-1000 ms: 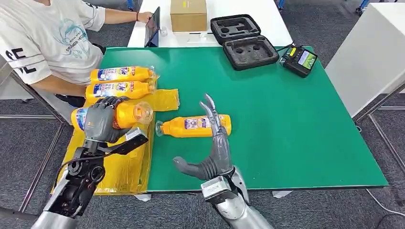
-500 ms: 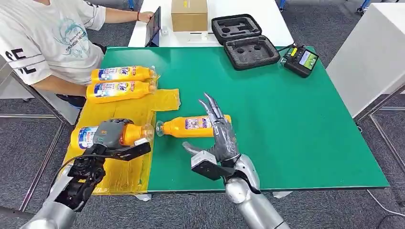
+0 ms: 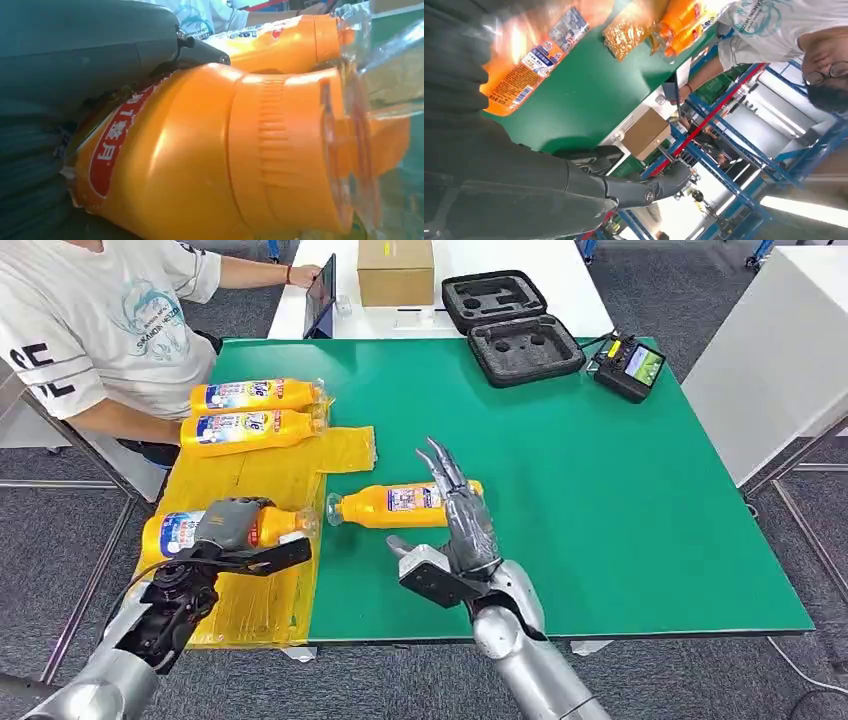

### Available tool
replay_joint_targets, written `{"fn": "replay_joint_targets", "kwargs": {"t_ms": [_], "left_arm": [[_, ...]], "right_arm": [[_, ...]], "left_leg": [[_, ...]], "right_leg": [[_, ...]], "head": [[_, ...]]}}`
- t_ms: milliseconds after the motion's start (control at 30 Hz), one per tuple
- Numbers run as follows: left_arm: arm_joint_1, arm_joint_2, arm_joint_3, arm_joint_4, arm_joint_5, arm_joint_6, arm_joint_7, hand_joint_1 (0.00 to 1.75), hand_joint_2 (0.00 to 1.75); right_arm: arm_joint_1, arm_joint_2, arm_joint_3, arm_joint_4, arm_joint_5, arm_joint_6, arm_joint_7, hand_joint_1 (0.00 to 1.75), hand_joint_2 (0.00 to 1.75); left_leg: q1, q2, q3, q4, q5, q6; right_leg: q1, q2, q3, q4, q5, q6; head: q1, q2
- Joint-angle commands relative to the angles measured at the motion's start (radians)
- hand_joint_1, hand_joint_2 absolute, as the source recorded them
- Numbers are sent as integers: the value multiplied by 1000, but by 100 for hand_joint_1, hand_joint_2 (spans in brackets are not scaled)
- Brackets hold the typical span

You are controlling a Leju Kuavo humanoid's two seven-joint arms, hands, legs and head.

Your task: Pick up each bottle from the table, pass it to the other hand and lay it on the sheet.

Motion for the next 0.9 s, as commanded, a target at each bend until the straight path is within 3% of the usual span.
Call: {"fn": "replay_joint_targets", "kwargs": {"t_ms": [33,133,167,200,433,467,500,633,667,900], "left_arm": [[-37,1,41,168,30,-25,-13,175,175],[-46,-3,53,190,62,-69,-36,175,175],[-46,-4,54,193,68,-75,-42,164,175],[-48,-6,59,201,87,-99,-58,164,175],[-48,-6,59,202,88,-100,-59,164,175],[-47,-8,63,202,99,-108,-66,96,175],[-44,-10,68,205,117,-122,-78,3,175],[-38,-12,68,219,146,-158,-100,0,175],[-38,-13,68,221,152,-164,-106,0,0],[-71,-29,142,262,352,-386,-206,0,0]], "right_arm": [[-100,-3,-41,135,84,66,125,0,175],[-186,-16,-56,264,169,123,223,0,175],[-209,-17,-60,302,174,127,229,0,175],[-231,-19,-63,339,191,116,231,0,175],[-235,-20,-64,344,191,117,230,0,175],[-237,-16,-66,353,195,110,228,0,175],[-245,-12,-77,367,180,107,212,0,175],[-250,-11,-90,387,156,98,184,0,175],[-248,-11,-93,386,152,98,182,0,175],[-248,-15,-98,397,154,92,192,0,175]], "left_leg": [[0,1,8,-1,-3,-1],[0,2,7,-1,-2,-1],[0,2,8,0,-2,-1],[0,3,9,-1,-2,-1],[0,1,9,-2,0,-2],[0,1,12,-2,-1,-2],[0,1,9,-2,0,-2],[0,1,10,-2,0,-2],[0,1,11,-2,0,-2],[-1,-1,11,-2,0,-1]], "right_leg": [[0,3,7,-1,-2,-1],[0,3,6,-1,-1,0],[0,3,7,0,-1,-1],[0,4,7,-1,-1,-1],[-1,2,8,-1,0,-1],[0,3,10,-1,-1,-1],[-1,2,8,0,0,-1],[0,2,9,-1,0,-1],[0,2,9,-1,0,-1],[-1,1,10,-1,-1,0]], "head": [[0,0],[0,0],[0,0],[0,0],[0,0],[0,0],[0,0],[0,0],[0,0],[0,0]]}}
